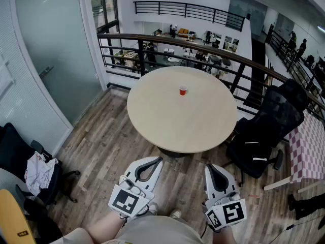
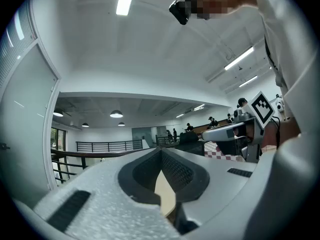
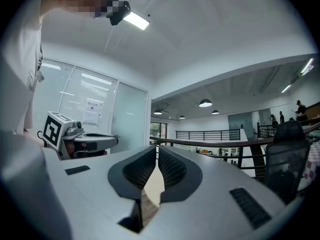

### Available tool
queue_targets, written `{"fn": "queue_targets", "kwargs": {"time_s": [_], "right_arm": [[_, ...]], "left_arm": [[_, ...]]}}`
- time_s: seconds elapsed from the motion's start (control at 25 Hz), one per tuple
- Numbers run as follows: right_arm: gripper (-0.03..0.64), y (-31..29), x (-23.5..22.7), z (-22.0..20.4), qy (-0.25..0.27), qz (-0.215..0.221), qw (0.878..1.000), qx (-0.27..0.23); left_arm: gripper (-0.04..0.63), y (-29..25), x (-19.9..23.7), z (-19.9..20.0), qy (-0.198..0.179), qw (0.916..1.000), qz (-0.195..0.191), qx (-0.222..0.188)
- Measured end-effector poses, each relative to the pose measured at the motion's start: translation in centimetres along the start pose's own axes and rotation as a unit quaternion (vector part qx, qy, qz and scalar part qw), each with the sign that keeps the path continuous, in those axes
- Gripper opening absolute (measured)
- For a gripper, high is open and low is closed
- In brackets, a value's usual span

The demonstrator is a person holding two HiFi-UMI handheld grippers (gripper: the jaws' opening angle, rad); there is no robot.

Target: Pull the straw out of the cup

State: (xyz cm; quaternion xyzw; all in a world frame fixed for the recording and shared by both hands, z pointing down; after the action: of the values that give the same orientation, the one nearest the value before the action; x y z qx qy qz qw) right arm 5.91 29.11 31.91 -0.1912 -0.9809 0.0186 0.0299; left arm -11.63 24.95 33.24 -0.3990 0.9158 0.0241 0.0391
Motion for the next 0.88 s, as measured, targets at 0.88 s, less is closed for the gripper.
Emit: {"fn": "queue_targets", "kwargs": {"time_s": [0.88], "right_arm": [[0.029, -0.4, -0.8, -1.0, -0.018, 0.010, 1.000, 0.003]], "left_arm": [[0.014, -1.4, -0.8, -0.6, 0.002, 0.9998, -0.011, 0.015]]}}
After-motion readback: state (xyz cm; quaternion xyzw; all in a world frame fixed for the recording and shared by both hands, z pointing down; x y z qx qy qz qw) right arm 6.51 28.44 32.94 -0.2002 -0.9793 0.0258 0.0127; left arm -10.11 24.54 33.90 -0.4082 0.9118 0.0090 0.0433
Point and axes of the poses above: the fingertips, and each gripper's own axes: y backward along the fingers, x to its left, z out of its top, the point moved 4 cm from there along y, backward along the fingers, and after that the axes turned 3 degrees about x, right-handed, at the moved point
